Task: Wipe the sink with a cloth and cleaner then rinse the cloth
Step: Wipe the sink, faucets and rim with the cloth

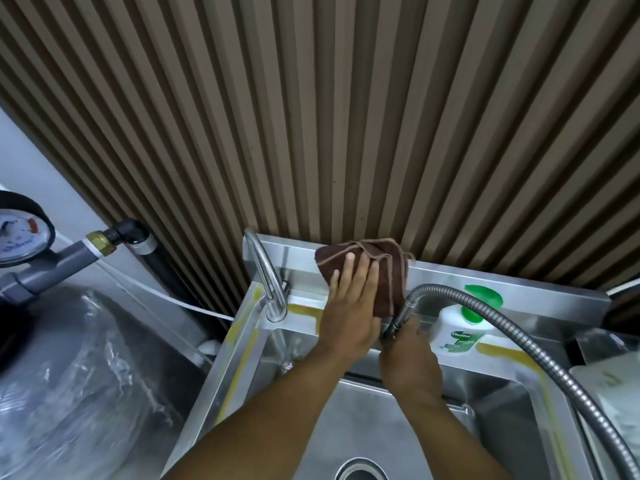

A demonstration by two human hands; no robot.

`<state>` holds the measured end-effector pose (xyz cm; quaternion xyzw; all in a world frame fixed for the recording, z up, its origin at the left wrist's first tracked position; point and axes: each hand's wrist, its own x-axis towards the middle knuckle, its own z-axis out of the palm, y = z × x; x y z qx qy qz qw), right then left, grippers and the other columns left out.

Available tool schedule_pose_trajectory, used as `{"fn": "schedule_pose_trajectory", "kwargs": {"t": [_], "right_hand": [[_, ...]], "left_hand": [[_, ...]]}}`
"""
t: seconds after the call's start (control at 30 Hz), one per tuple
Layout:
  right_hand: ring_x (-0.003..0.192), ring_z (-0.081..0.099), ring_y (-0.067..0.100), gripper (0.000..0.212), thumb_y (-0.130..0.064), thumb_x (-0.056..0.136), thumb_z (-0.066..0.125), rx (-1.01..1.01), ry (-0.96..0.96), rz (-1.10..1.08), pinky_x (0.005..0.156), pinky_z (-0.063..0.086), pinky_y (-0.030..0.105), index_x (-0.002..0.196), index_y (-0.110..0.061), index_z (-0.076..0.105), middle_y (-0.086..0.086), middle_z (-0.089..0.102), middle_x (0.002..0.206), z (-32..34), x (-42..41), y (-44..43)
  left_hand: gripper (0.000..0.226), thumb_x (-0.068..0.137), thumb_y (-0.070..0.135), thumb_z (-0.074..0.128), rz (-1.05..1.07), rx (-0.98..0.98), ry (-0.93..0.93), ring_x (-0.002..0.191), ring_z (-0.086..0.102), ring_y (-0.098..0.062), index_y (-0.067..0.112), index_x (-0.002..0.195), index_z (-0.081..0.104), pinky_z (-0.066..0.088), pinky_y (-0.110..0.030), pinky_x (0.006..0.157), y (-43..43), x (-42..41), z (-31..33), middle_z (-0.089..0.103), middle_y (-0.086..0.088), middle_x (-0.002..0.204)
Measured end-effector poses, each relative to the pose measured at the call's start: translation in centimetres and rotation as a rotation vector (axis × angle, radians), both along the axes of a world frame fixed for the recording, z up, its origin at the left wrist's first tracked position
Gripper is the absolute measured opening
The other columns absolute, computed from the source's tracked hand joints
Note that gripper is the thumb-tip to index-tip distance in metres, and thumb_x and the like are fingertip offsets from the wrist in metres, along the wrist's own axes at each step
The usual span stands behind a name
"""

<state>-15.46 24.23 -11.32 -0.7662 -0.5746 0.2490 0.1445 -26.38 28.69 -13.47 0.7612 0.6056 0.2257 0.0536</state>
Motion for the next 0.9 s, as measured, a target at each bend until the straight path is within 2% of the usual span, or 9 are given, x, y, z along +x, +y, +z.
{"fn": "schedule_pose_trajectory", "kwargs": {"t": [0.1,0.23,0.3,0.4,0.5,0.6,0.67,0.77,0.9], "right_hand": [[0.106,0.063,0.04,0.02,-0.014,0.097,0.045,0.003,0.005,-0.002,0.082,0.049,0.044,0.117,-0.016,0.04,0.012,0.06,0.122,-0.1,0.2,0.1],[0.109,0.062,0.037,0.019,-0.015,0.101,0.042,-0.003,-0.008,-0.004,0.08,0.046,0.041,0.12,-0.015,0.04,0.01,0.059,0.125,-0.1,0.3,0.1],[0.109,0.062,0.037,0.02,-0.014,0.101,0.04,-0.005,-0.013,0.001,0.081,0.046,0.041,0.121,-0.015,0.04,0.009,0.058,0.126,-0.1,0.3,0.1],[0.111,0.061,0.037,0.018,-0.016,0.101,0.041,-0.01,-0.011,-0.001,0.08,0.045,0.041,0.119,-0.015,0.039,0.009,0.058,0.126,-0.1,0.4,0.1],[0.108,0.061,0.039,0.016,-0.016,0.098,0.044,-0.005,0.015,0.005,0.081,0.046,0.044,0.114,-0.016,0.04,0.01,0.058,0.123,-0.1,0.4,0.0],[0.108,0.061,0.04,0.02,-0.014,0.096,0.045,-0.003,0.041,0.0,0.082,0.046,0.045,0.116,-0.017,0.041,0.011,0.058,0.124,0.0,0.4,0.0],[0.109,0.061,0.04,0.017,-0.015,0.098,0.044,-0.008,0.031,-0.006,0.08,0.045,0.043,0.115,-0.015,0.04,0.011,0.057,0.124,0.0,0.4,0.0],[0.109,0.061,0.039,0.017,-0.017,0.101,0.043,-0.01,0.016,0.0,0.079,0.044,0.042,0.117,-0.014,0.04,0.011,0.057,0.125,-0.1,0.4,0.0],[0.108,0.061,0.041,0.018,-0.018,0.102,0.043,-0.014,0.014,-0.013,0.076,0.041,0.04,0.119,-0.013,0.041,0.012,0.057,0.125,-0.1,0.3,0.1]], "left_hand": [[0.086,0.076,0.03,0.027,0.061,0.009,-0.01,0.155,-0.001,-0.03,0.007,0.158,0.021,0.015,-0.056,0.123,0.3,-2.4,-0.5,0.017,-0.014,0.167],[0.084,0.082,0.023,0.032,0.546,-0.01,-0.373,0.154,0.001,-0.034,0.007,0.16,0.007,0.016,-0.049,0.122,1.3,-4.8,0.8,0.003,-0.015,0.168],[0.079,0.088,0.018,0.039,0.666,-0.041,-0.475,0.154,0.001,-0.033,0.008,0.16,0.007,0.011,-0.043,0.123,2.2,-3.8,2.0,0.0,-0.015,0.168],[0.083,0.078,0.022,0.039,0.446,0.057,-0.307,0.155,-0.003,-0.034,0.003,0.157,0.023,0.0,-0.05,0.125,2.3,-1.2,1.7,0.01,-0.015,0.168],[0.083,0.07,0.019,0.044,0.103,0.05,-0.103,0.155,0.008,-0.033,0.003,0.151,0.036,0.007,-0.057,0.124,1.3,1.3,1.1,0.026,-0.015,0.163],[0.082,0.072,0.02,0.044,-0.132,0.068,0.051,0.155,0.011,-0.029,0.006,0.153,0.036,0.012,-0.053,0.124,1.3,0.5,1.1,0.028,-0.011,0.163],[0.084,0.074,0.024,0.038,-0.123,0.089,0.097,0.155,0.009,-0.028,0.006,0.156,0.03,0.013,-0.053,0.124,1.5,-1.4,0.5,0.022,-0.011,0.166],[0.087,0.076,0.026,0.031,0.241,0.081,-0.126,0.155,-0.003,-0.032,0.001,0.158,0.018,0.003,-0.05,0.125,1.7,-4.6,-0.2,0.008,-0.017,0.168],[0.072,0.096,0.021,0.036,0.781,0.017,-0.659,0.155,-0.004,-0.033,-0.001,0.158,0.008,-0.001,-0.038,0.124,3.8,-6.3,3.6,-0.005,-0.019,0.167]]}}
